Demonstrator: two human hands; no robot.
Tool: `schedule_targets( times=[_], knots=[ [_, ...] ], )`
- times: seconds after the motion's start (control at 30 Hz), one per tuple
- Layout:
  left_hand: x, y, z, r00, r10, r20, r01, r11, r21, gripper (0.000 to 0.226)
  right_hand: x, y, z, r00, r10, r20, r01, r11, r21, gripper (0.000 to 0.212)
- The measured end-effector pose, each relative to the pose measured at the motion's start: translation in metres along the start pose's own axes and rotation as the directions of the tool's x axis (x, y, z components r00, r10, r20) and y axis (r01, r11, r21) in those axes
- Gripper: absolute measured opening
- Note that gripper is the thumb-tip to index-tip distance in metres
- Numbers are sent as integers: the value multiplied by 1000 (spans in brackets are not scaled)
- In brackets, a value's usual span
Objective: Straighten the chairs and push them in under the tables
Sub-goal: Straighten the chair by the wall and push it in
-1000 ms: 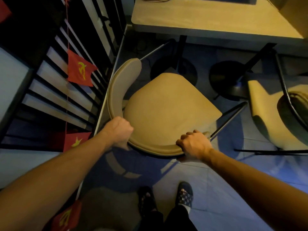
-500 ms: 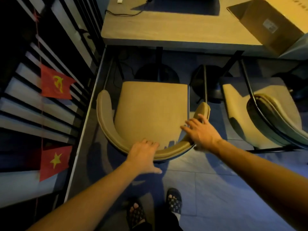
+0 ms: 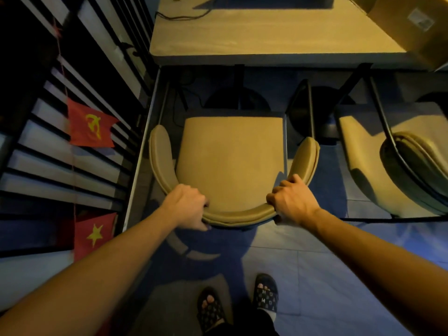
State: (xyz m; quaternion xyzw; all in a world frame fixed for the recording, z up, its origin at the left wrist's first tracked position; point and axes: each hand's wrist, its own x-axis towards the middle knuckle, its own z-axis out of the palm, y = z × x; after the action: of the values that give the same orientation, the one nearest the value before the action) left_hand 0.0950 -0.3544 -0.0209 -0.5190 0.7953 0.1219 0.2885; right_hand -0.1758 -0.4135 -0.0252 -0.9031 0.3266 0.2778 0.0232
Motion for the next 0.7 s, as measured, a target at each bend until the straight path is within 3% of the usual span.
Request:
schedule_targets(
  times=[0.3, 0.7],
  knots=[
    [38, -28, -31, 997, -65, -43, 67, 997, 46, 77, 46, 36, -15, 996, 81, -30, -82, 995, -48, 43],
    [47, -14, -29, 990, -103, -98, 103, 995, -6, 72, 44, 55, -10, 997, 49, -58, -52, 996, -66, 45]
  ],
)
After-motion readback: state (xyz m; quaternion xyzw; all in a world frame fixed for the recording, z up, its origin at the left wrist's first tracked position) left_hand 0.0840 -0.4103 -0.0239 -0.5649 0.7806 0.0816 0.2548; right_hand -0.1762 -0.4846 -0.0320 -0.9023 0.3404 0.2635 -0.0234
